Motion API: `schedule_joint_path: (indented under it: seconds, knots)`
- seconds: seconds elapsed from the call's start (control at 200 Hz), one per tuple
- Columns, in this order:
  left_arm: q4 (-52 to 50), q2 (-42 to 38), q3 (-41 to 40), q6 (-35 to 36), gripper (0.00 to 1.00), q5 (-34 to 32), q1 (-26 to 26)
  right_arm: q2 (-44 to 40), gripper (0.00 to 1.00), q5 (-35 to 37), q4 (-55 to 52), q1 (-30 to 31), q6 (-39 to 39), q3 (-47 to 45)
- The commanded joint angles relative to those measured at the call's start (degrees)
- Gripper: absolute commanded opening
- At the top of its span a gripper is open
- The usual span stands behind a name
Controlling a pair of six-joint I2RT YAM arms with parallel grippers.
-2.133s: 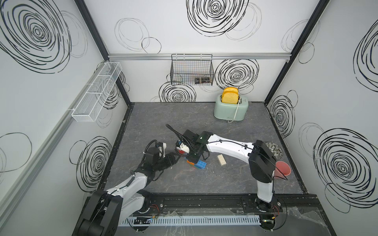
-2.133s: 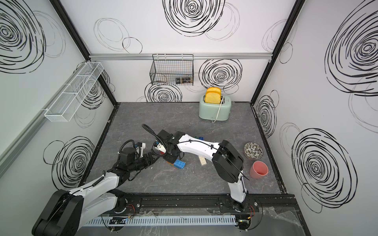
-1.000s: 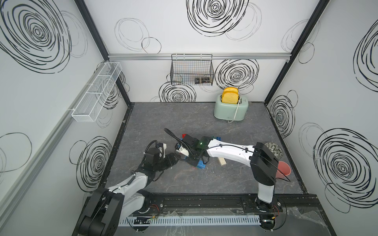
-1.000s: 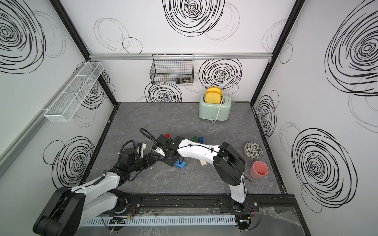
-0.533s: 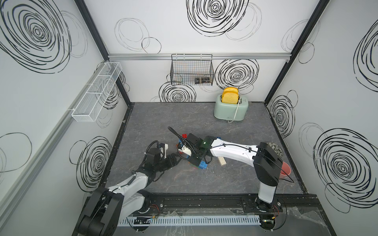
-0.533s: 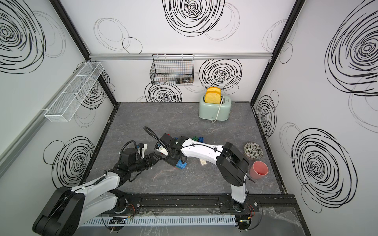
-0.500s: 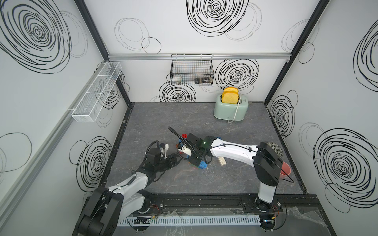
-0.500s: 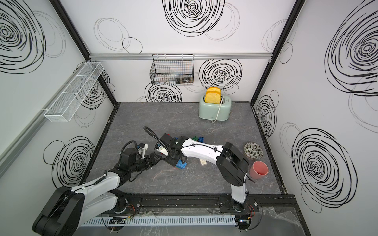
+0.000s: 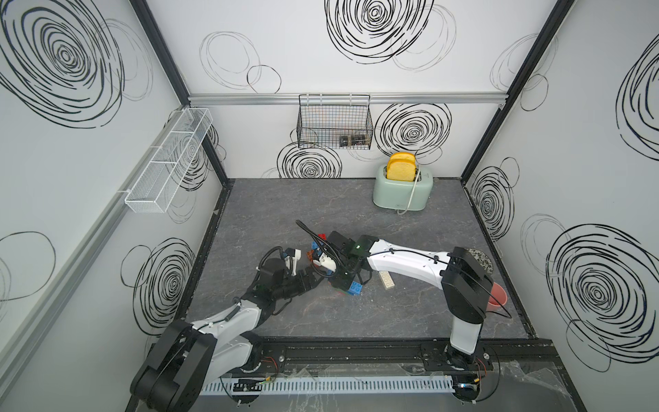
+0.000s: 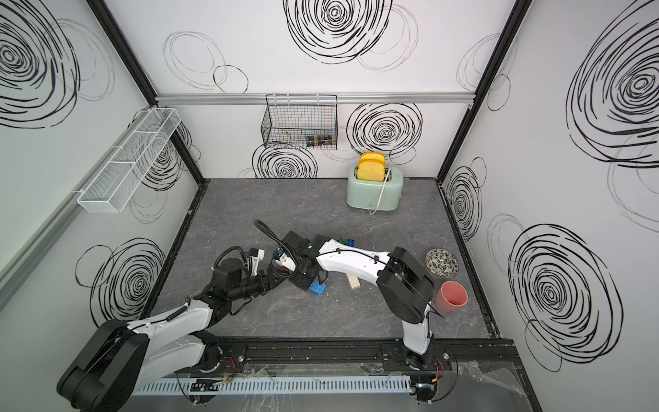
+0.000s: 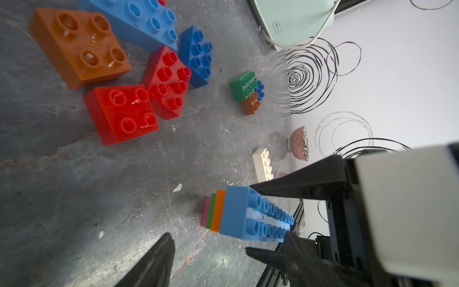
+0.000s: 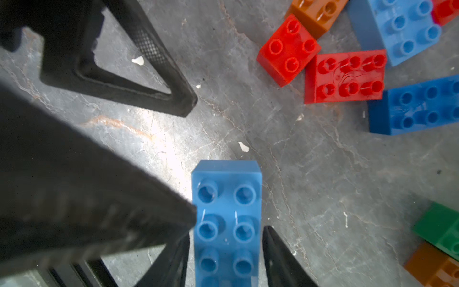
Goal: Assemble a heart with lego
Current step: Assemble the lego brick with the lego brick.
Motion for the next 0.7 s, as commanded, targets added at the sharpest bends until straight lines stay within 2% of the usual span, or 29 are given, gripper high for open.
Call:
schedule_joint_path:
  seconds: [0.0, 0.225, 0.39, 0.695]
  knots:
    - [4.74, 1.16, -0.3, -1.03, 0.74, 1.05, -0.92, -3.6, 0.52, -3.68, -1.59, -1.79, 0.52, 1.03]
    - [8.32, 3.97, 0.57, -1.11, 0.76, 0.92, -3.21, -8.07, 0.49, -8.11, 0.34, -4.85, 1.9, -1.7]
    - [8.75, 5.57, 1.4, -1.15, 0.76, -0.27, -4.95, -8.89, 0.43, -7.89, 1.35, -5.84, 3.07, -3.69]
    - [10.7, 6.63, 2.0, -2.49, 0.77, -1.6, -5.86, -7.45, 0.41, -6.65, 2.57, -5.75, 5.33, -4.91]
